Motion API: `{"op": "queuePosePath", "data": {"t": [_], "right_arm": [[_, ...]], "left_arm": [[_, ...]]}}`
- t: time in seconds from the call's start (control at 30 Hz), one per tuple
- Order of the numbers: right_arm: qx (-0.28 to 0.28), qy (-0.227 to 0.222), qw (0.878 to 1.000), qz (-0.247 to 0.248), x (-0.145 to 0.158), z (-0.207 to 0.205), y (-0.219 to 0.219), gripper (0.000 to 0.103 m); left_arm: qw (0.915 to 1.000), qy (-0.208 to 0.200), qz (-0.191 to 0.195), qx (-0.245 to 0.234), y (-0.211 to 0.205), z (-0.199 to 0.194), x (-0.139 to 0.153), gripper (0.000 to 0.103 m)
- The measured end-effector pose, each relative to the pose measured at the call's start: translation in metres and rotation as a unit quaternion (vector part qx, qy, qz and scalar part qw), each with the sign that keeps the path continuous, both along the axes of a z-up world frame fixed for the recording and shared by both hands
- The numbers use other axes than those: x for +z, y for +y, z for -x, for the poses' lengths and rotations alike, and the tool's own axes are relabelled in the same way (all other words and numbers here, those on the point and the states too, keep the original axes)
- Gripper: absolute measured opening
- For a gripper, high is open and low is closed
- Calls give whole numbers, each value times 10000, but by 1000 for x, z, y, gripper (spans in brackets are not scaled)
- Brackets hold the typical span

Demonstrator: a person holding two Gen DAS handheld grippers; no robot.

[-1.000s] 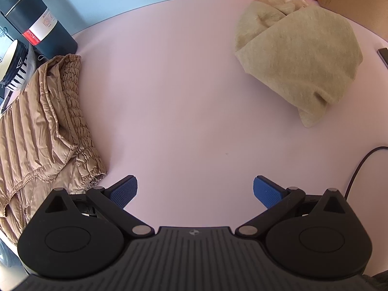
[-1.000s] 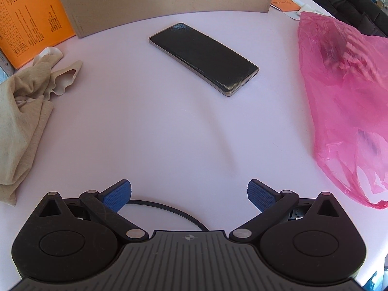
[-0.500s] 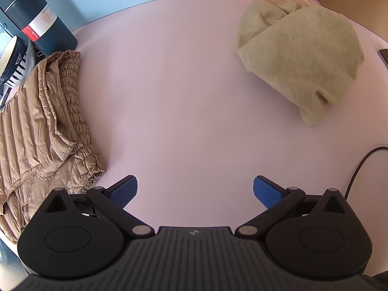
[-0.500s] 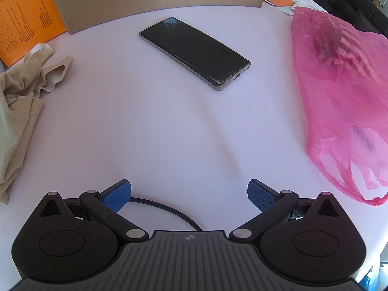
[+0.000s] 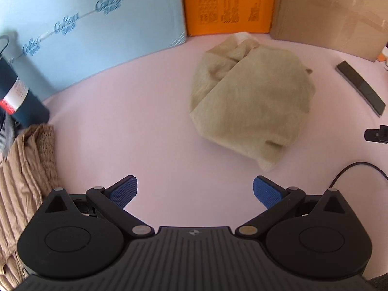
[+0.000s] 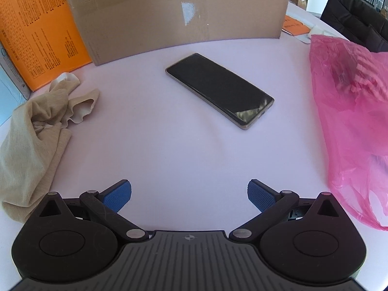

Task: Fold clothes
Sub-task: 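Grasp the crumpled beige top with the left gripper and lift it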

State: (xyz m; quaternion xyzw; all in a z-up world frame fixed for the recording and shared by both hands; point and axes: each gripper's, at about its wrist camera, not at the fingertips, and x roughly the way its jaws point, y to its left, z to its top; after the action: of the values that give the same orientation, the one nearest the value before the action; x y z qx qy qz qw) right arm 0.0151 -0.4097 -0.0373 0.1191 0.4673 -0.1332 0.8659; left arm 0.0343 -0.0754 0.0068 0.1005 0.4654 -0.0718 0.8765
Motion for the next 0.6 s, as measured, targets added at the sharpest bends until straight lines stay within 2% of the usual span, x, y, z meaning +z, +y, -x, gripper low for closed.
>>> {"op": "queuePosePath", "data": {"t": [0.1,0.2,0.3,0.33,0.47,0.5,0.53,0.57,0.6], "right_arm": [[162,-223,9995,157,2,-5,3,103],[276,-638,9973,223,7,-7,-1,103],[281,-1090,9935,161,14,-5,-9,103],[307,-1191,9924,90,14,-5,-12,103],[461,-1477,9879,-65,12,-8,-21,103],[519,-1505,9872,-90,11,-10,-21,103],[601,-1521,9865,-129,9,-14,-21,103],[695,-1521,9858,-170,7,-18,-20,103],[778,-1510,9853,-197,5,-22,-19,103]], "left_arm": [[9947,-715,-366,-641,-39,-13,4,103],[9793,-1161,-959,-1350,-85,-33,-9,103],[9679,-1207,-1326,-1763,-116,-50,-28,103],[9664,-1204,-1387,-1796,-124,-56,-34,103],[9682,-1064,-1567,-1633,-130,-75,-52,103],[9711,-1067,-1461,-1559,-125,-77,-52,101],[9746,-1091,-1272,-1483,-118,-77,-50,82],[9795,-1070,-1010,-1378,-109,-78,-46,53],[9839,-1022,-795,-1232,-100,-80,-43,41]]}}
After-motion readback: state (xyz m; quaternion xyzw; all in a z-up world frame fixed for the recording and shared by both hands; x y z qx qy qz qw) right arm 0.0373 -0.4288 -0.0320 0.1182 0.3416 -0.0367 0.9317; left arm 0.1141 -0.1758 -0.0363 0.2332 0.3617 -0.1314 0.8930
